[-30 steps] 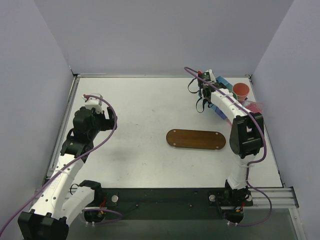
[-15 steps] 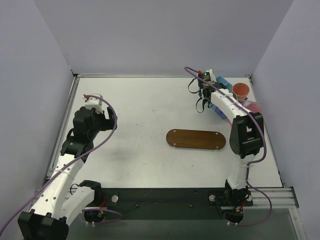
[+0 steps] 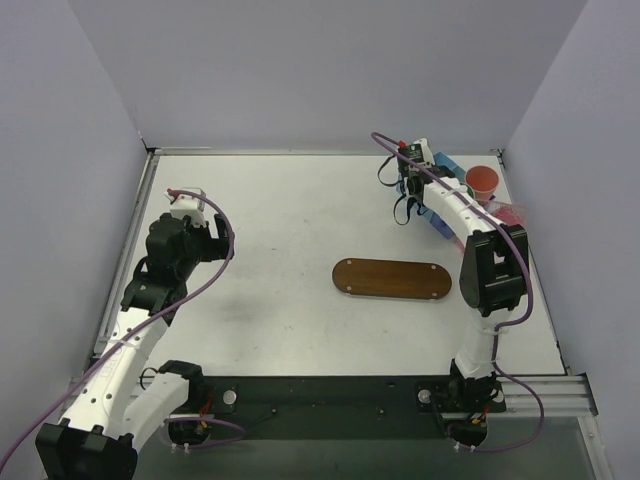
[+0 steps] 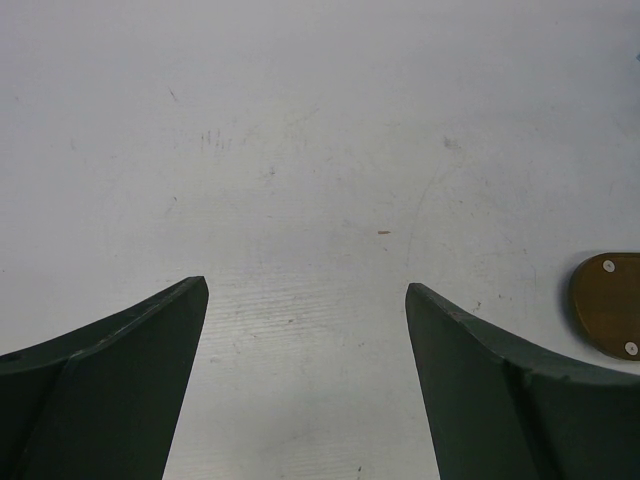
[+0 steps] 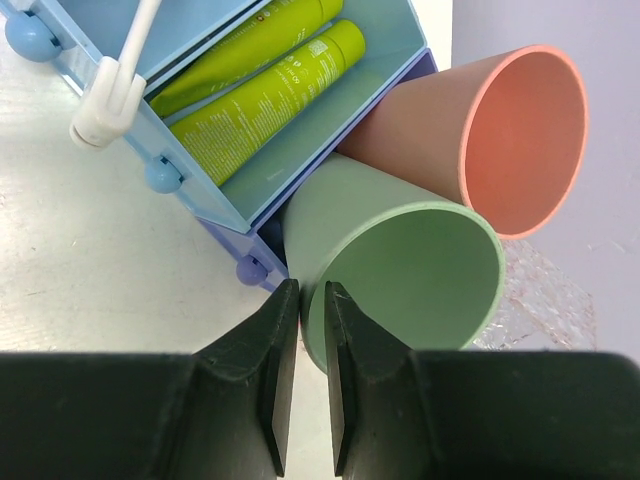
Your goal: Prepare toiletry sets of a toothbrush and toothpaste on the tray
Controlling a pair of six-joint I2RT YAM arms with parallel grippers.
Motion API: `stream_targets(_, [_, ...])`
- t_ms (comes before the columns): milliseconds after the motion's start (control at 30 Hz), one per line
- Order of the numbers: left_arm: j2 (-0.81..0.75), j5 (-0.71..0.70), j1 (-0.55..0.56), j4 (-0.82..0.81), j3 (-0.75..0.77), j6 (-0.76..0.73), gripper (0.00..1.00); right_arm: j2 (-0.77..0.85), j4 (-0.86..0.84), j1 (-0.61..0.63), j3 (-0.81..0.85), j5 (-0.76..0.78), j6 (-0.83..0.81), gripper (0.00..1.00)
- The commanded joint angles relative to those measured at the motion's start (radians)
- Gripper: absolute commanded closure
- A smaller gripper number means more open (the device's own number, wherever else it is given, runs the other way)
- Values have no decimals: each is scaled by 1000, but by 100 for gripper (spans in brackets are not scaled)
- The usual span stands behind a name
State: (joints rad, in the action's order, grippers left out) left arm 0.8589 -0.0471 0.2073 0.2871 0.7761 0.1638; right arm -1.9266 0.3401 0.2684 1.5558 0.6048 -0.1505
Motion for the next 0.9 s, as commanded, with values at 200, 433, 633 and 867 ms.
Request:
stream_targets(200, [-9, 1, -5, -39, -3, -14, 9, -23, 16, -18, -7, -16, 29, 93])
stream_targets(433, [-6, 0, -5, -40, -6, -14, 9, -20, 27, -17, 7, -10, 20, 100])
stream_targets(633, [-6, 0, -5, -40, -5, -14, 9, -2, 53, -14, 27, 0, 5, 100])
stream_targets(867, [-6, 0, -5, -40, -5, -12, 9, 38, 103, -5, 52, -14, 6, 100])
